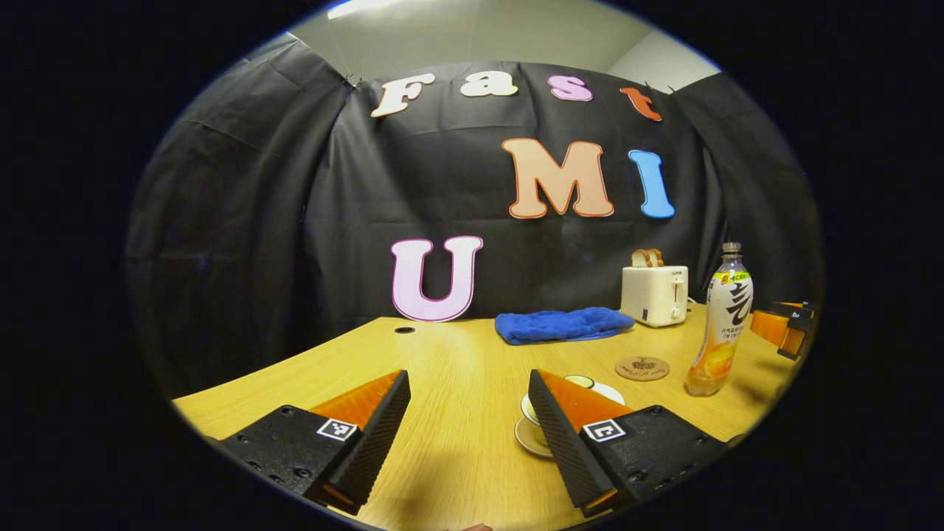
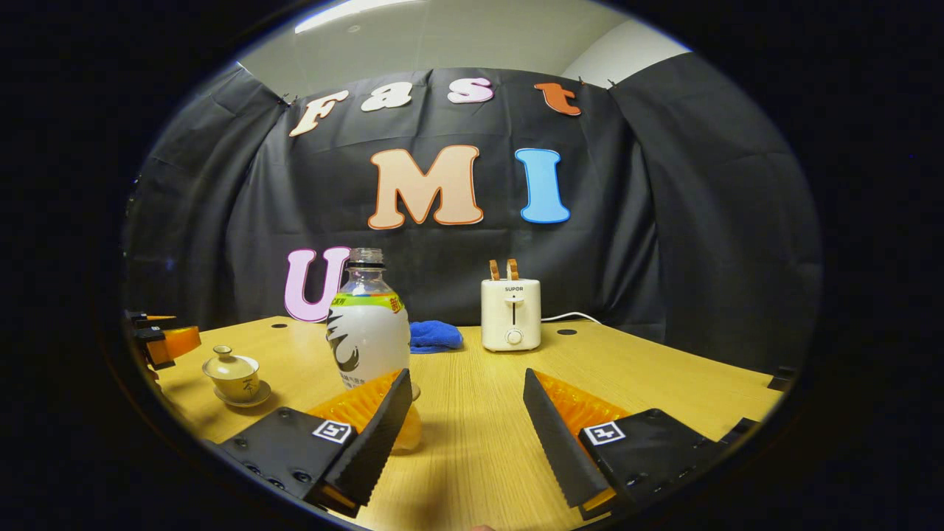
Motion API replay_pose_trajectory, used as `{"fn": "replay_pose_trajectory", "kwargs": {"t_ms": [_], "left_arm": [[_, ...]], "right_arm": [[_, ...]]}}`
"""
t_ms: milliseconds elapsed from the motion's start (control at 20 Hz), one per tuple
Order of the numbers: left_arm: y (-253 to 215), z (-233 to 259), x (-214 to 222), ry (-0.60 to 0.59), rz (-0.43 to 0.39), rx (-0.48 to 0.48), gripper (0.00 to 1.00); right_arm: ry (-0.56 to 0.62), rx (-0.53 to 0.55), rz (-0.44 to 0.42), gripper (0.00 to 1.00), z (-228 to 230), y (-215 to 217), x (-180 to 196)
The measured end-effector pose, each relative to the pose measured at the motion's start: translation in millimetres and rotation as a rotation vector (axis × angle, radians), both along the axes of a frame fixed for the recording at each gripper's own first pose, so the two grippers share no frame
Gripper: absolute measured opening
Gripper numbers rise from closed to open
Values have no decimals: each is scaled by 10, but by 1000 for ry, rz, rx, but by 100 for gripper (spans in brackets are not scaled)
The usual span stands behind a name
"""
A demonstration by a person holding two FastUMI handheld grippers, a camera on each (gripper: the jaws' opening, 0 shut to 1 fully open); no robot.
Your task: Open the teacup lid with one hand, grasp the water bottle and pour water into the teacup with the other hand; after pouring, place the water bottle on the coaster and then close the teacup lid.
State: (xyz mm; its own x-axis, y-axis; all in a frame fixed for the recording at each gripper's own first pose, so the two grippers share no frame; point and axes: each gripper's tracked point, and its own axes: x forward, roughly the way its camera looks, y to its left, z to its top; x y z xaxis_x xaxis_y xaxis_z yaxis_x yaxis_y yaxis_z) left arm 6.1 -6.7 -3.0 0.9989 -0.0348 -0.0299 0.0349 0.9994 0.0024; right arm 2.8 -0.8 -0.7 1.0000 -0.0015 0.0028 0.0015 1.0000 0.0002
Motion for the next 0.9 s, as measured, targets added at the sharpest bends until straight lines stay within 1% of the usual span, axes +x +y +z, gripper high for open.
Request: {"fn": "replay_pose_trajectory", "kwargs": {"t_ms": [150,200,250,300,350,450,500,550,600,650,700,750,800,900], "left_arm": [[-126,145,52,-15,-43,-30,95],[-189,183,76,-16,-68,-38,95],[-247,185,97,-8,-91,-42,94],[-298,182,124,8,-112,-42,95],[-350,157,146,28,-131,-40,95],[-472,109,170,64,-166,-31,95],[-539,91,169,78,-189,-26,95],[-609,75,176,87,-212,-22,95],[-670,68,181,97,-232,-18,93],[-730,52,187,105,-253,-14,93],[-784,33,189,115,-270,-8,93],[-838,8,193,125,-285,2,90],[-877,-37,191,142,-297,15,86],[-931,-105,197,166,-314,32,82]], "right_arm": [[0,0,-6,94,-5,-15,8],[-1,0,-5,97,-9,-18,4],[-2,0,-3,97,5,-10,1],[-2,0,-1,97,-6,-9,13],[-1,0,-1,94,-4,-7,10],[-2,0,-3,94,1,-15,7],[-3,1,-5,97,-2,-18,3],[-2,1,-5,97,1,-18,1],[-2,0,-5,97,-6,-15,6],[-2,1,-2,94,-8,-9,7],[-1,1,2,100,-9,1,4],[-1,0,4,94,-2,3,3],[-1,1,4,94,-9,-3,0],[-2,0,1,94,-6,-3,-2]]}}
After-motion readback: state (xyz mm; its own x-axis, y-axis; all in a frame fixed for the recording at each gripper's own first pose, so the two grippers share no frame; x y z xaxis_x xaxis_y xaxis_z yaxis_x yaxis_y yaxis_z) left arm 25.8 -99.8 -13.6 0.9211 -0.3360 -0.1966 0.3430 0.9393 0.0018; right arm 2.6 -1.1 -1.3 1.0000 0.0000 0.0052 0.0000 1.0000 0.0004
